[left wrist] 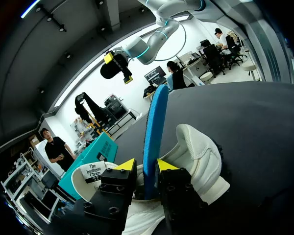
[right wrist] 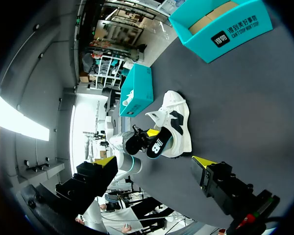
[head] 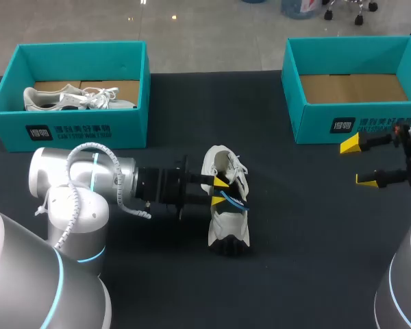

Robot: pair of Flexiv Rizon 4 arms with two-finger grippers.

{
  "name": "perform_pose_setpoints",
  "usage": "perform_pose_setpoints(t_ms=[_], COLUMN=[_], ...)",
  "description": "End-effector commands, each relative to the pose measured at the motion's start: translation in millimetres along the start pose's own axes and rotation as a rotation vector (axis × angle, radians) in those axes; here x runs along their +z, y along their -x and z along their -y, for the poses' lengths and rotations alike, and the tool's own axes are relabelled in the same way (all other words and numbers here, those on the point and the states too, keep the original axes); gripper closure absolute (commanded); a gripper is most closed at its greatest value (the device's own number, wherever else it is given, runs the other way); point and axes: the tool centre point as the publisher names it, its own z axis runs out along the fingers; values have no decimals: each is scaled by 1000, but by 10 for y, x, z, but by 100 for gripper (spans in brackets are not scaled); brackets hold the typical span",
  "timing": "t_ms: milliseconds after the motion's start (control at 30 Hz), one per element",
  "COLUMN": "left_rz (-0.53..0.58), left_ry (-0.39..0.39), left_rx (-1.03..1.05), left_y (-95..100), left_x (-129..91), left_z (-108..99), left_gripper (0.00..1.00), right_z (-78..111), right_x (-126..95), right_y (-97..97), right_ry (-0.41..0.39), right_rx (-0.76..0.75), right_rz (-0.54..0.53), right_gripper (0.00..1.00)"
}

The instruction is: Take the shoe out of the shoebox, open the shoe tongue, remove and reinsert the insole, then place the shoe into the shoebox

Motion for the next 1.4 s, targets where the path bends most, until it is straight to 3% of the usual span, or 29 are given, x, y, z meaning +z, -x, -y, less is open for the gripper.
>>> perform_pose_setpoints(t_ms=[33,100,200,700,733,767,800,933,1100,1167,1233,1267,1400], left_rz=[-7,-22,-34,-22,-21,-18,-18,-15,-25,-32,-38,-44,-55], left_ry=[-3,-3,1,59,59,55,49,35,7,4,2,3,22], left_rx=[3,4,6,4,3,1,1,8,20,22,25,25,42], left_y=[-56,-77,-93,0,-4,-8,-13,-29,-57,-69,-81,-87,-72], left_x=[-74,-39,8,61,57,48,36,-17,1,27,54,67,107], left_z=[100,91,58,-237,-229,-202,-169,-55,51,61,55,42,-37], left_gripper=[82,85,100,100,98,80,71,70,77,88,92,100,100], right_z=[16,16,16,16,16,16,16,16,16,16,16,16,16], right_x=[1,1,1,1,1,1,1,1,1,1,1,1,1], right_y=[-2,-2,-2,-2,-2,-2,-2,-2,-2,-2,-2,-2,-2], right_ry=[2,2,2,2,2,2,2,2,2,2,2,2,2], right_rx=[2,2,2,2,2,2,2,2,2,2,2,2,2], right_rz=[4,4,4,4,4,4,4,4,4,4,4,4,4], right_gripper=[0,0,0,0,0,0,0,0,0,0,0,0,0])
